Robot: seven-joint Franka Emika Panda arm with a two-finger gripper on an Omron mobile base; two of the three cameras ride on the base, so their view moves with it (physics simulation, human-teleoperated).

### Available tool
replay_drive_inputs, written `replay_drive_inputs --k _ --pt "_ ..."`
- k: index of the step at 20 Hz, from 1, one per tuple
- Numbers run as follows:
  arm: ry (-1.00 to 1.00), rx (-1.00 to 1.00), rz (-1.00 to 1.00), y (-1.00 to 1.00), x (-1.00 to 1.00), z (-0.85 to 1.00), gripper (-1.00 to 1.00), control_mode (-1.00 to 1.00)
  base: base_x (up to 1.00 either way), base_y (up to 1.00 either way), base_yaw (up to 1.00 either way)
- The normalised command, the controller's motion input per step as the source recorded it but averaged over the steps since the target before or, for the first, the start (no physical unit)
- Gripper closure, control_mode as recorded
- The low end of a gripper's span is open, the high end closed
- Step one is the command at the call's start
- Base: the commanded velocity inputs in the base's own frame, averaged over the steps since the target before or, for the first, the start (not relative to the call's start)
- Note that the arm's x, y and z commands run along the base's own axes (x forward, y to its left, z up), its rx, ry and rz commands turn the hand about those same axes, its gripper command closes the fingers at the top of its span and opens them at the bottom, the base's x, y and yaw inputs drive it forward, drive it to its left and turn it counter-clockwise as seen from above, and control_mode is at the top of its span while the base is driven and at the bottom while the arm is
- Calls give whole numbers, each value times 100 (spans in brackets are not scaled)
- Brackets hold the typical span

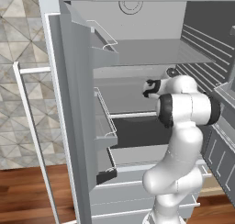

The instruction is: Grab the lemon wedge and garlic from the fridge, place them in the blender, close the lid, and turn on the blender to create a marinade.

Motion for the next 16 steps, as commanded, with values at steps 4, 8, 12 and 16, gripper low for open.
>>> replay_drive_inputs --k 4,8,12,16 --pt "0 -8 0 30 -92 -1 100 -100 0 0 0" --pt "0 -11 4 37 -100 0 100 -100 0 0 0" --pt "0 -7 9 38 -100 18 100 -100 0 0 0" --pt "0 -3 15 54 -97 43 100 -100 0 0 0"
